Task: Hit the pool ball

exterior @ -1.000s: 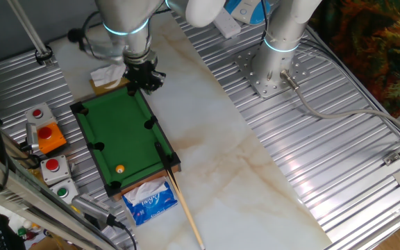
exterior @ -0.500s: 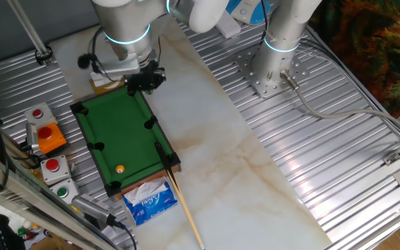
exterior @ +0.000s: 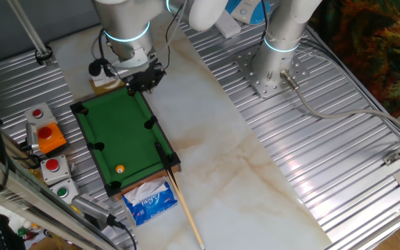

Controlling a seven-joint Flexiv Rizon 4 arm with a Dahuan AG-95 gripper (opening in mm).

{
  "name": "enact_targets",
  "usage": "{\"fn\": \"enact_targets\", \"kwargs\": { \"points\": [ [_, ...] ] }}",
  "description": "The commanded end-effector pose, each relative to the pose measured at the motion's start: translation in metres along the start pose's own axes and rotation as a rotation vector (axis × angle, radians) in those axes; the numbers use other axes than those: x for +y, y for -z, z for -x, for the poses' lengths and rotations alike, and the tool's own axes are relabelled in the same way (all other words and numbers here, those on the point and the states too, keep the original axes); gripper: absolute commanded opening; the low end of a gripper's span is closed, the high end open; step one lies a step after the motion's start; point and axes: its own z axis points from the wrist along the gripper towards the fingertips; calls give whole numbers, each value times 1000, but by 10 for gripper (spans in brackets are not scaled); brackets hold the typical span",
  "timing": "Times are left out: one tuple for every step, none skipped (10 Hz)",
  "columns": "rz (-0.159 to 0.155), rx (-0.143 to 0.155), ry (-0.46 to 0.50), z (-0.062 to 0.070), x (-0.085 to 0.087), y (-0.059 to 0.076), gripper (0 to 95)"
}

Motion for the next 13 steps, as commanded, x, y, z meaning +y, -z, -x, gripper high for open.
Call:
{"fn": "enact_targets", "kwargs": {
  "points": [
    [-5, -10, -78, 0, 0, 0, 0],
    [-8, -10, -101, 0, 0, 0, 0],
    [-8, -9, -102, 0, 0, 0, 0],
    [-6, -8, -91, 0, 0, 0, 0],
    [-3, -13, -91, 1, -1, 0, 0],
    [-3, -14, -80, 3, -5, 2, 0],
    [-7, -26, -87, 7, -10, 4, 0],
    [-8, -39, -91, 12, -18, 6, 0],
    [-12, -43, -90, 14, -20, 7, 0],
    [-21, -57, -86, 21, -29, 11, 0],
    [-28, -59, -77, 26, -35, 12, 0],
    [-41, -56, -63, 33, -43, 14, 0],
    [-41, -55, -61, 35, -45, 14, 0]
  ]
}}
